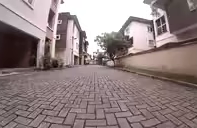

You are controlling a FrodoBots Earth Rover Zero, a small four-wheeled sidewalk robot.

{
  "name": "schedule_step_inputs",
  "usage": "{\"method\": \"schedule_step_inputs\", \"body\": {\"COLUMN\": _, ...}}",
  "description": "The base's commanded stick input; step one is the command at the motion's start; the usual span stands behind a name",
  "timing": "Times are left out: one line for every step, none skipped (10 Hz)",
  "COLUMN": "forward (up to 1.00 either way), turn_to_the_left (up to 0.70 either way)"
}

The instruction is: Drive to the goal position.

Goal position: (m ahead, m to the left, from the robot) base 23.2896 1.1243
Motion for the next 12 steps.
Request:
{"method": "schedule_step_inputs", "body": {"forward": 0.7, "turn_to_the_left": 0.0}}
{"method": "schedule_step_inputs", "body": {"forward": 0.7, "turn_to_the_left": 0.0}}
{"method": "schedule_step_inputs", "body": {"forward": 0.7, "turn_to_the_left": 0.0}}
{"method": "schedule_step_inputs", "body": {"forward": 0.7, "turn_to_the_left": 0.0}}
{"method": "schedule_step_inputs", "body": {"forward": 0.7, "turn_to_the_left": 0.0}}
{"method": "schedule_step_inputs", "body": {"forward": 0.7, "turn_to_the_left": 0.0}}
{"method": "schedule_step_inputs", "body": {"forward": 0.7, "turn_to_the_left": 0.0}}
{"method": "schedule_step_inputs", "body": {"forward": 0.7, "turn_to_the_left": 0.0}}
{"method": "schedule_step_inputs", "body": {"forward": 0.7, "turn_to_the_left": 0.0}}
{"method": "schedule_step_inputs", "body": {"forward": 0.7, "turn_to_the_left": 0.0}}
{"method": "schedule_step_inputs", "body": {"forward": 0.7, "turn_to_the_left": 0.0}}
{"method": "schedule_step_inputs", "body": {"forward": 0.7, "turn_to_the_left": 0.0}}
